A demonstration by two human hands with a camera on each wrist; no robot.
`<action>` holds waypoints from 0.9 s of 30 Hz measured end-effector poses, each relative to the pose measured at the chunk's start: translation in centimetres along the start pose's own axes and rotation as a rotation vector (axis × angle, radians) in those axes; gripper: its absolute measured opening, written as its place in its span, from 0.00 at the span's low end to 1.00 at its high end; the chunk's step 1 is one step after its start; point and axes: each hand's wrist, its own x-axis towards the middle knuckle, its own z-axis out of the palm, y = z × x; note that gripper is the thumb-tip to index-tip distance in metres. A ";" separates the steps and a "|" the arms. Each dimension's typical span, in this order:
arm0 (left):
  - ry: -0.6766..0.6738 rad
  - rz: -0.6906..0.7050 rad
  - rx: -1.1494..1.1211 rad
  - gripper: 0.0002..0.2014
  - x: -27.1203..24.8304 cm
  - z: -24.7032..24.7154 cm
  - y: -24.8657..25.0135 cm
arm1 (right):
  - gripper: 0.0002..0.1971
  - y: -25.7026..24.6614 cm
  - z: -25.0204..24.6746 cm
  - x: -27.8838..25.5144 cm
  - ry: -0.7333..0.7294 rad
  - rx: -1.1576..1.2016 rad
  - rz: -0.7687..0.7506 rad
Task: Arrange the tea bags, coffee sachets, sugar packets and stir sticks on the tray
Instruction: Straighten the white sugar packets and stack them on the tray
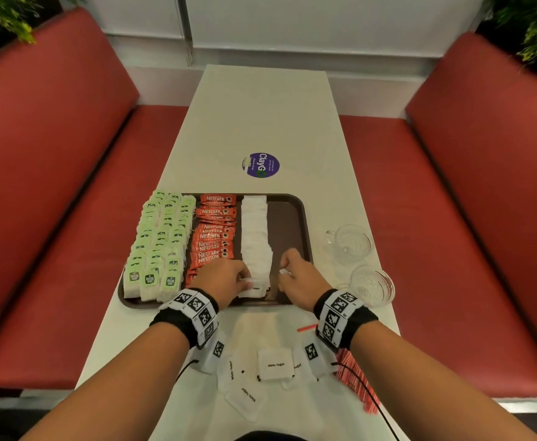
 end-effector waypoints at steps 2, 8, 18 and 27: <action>-0.015 -0.009 0.054 0.08 0.4 0.7 0.0 | 0.02 -0.1 -0.1 0.2 0.014 0.024 0.006; 0.090 -0.022 0.172 0.14 1.2 1.9 -0.2 | 0.10 0.5 0.2 0.8 0.063 -0.012 0.031; 0.021 0.038 0.262 0.16 1.4 2.2 -0.2 | 0.09 2.3 0.6 0.8 0.132 0.107 -0.011; -0.120 0.088 -0.101 0.19 0.9 0.7 0.5 | 0.06 2.7 0.5 0.5 0.200 0.275 -0.006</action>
